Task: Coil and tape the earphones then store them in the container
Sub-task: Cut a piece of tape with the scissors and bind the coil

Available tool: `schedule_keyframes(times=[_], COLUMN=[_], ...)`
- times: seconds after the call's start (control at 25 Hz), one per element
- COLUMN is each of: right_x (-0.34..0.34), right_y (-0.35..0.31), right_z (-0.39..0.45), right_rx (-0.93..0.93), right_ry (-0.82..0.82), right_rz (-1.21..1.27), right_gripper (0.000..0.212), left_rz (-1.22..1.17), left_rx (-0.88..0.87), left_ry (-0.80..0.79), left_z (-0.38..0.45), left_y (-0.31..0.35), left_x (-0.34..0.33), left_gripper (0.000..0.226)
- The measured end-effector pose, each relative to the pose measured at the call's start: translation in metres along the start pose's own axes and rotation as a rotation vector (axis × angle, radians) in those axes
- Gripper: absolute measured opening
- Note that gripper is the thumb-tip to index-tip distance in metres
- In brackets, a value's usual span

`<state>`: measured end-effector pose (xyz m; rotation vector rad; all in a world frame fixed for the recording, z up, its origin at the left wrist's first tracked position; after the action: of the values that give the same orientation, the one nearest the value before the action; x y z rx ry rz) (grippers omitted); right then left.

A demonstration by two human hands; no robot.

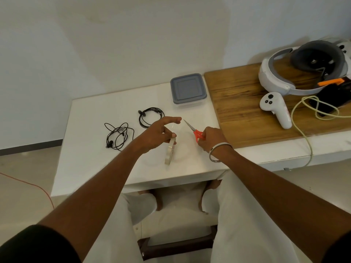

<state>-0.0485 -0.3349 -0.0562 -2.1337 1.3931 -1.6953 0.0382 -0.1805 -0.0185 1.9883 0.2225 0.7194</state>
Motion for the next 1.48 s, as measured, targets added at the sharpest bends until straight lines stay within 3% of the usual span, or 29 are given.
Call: schedule_keyframes(times=[0.2,0.4,0.52,0.84,1.12,1.48], right_x=[-0.025,-0.049,-0.057,-0.063,-0.056,-0.057], right_y=[-0.012,-0.009,-0.012,-0.032,-0.035,-0.031], right_z=[-0.006,-0.023,-0.032,-0.036,-0.031,-0.027], right_rx=[0.016,-0.118,-0.123,-0.043,0.059,0.079], right_ry=[-0.315,-0.642,-0.754,-0.822,-0.768,-0.746], right_rz=[0.309,0.274,0.18,0.174,0.041,0.06], right_gripper=[0.022,0.041,0.05,0.048,0.044,0.041], left_rz=[0.01,0.027,0.113,0.176,0.164,0.151], left_rx=[0.015,0.034,0.019,0.017,-0.005,-0.001], left_ry=[-0.022,-0.036,-0.081,-0.229,-0.264,-0.277], left_z=[-0.002,-0.003,-0.003,-0.006,-0.007,-0.009], left_y=[0.002,-0.005,-0.005,-0.004,-0.003,-0.003], left_x=[0.009,0.019,0.018,0.003,0.001,-0.001], left_gripper=[0.057,0.057,0.057,0.058,0.058,0.058])
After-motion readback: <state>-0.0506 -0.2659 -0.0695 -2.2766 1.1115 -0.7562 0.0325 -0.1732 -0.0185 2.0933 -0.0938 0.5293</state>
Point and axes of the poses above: each hand's wrist, its own z-axis towards the middle knuckle, its own x-axis out of the back of the hand, y = z × x, the point moved 9 cm from there along z, towards the middle knuckle, and after that the axes turned 5 degrees about z, right-handed, at the moved point
